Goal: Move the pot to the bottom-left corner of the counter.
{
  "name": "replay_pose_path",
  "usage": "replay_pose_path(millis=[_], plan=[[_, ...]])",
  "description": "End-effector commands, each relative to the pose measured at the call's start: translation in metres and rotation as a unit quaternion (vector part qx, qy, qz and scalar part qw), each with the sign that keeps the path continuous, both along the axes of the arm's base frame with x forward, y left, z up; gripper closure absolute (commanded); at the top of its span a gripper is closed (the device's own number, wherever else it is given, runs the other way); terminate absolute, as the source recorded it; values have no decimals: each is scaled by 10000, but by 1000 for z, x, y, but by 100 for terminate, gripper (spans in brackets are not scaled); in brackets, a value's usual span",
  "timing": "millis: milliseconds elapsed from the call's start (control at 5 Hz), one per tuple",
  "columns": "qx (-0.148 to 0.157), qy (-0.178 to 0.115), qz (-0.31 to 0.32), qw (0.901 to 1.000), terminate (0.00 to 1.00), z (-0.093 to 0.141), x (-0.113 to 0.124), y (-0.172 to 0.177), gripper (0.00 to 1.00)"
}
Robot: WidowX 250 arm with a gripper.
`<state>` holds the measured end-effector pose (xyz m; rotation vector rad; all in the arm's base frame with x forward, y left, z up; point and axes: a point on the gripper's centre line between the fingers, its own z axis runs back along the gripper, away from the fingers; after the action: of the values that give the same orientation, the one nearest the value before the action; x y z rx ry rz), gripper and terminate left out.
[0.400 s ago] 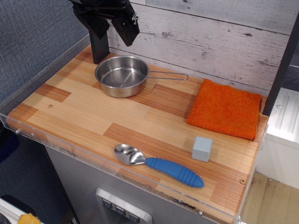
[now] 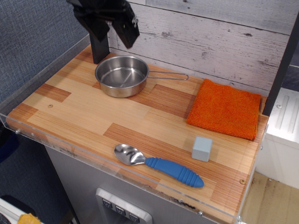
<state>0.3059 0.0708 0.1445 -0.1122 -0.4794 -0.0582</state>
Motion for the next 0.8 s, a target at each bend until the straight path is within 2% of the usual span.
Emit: replay_pose_path(millis=[0,200,400,600], plan=[[-757,-330,2405,9671,0,2,-5,-10,0],[-949,-381,3493,9314,0,-8,-12,-8,0],[-1176,-490,4464,8857,0,-14,-11,-3,0],[-1473,-594,5502,8198,0,-15,-12,9,0]])
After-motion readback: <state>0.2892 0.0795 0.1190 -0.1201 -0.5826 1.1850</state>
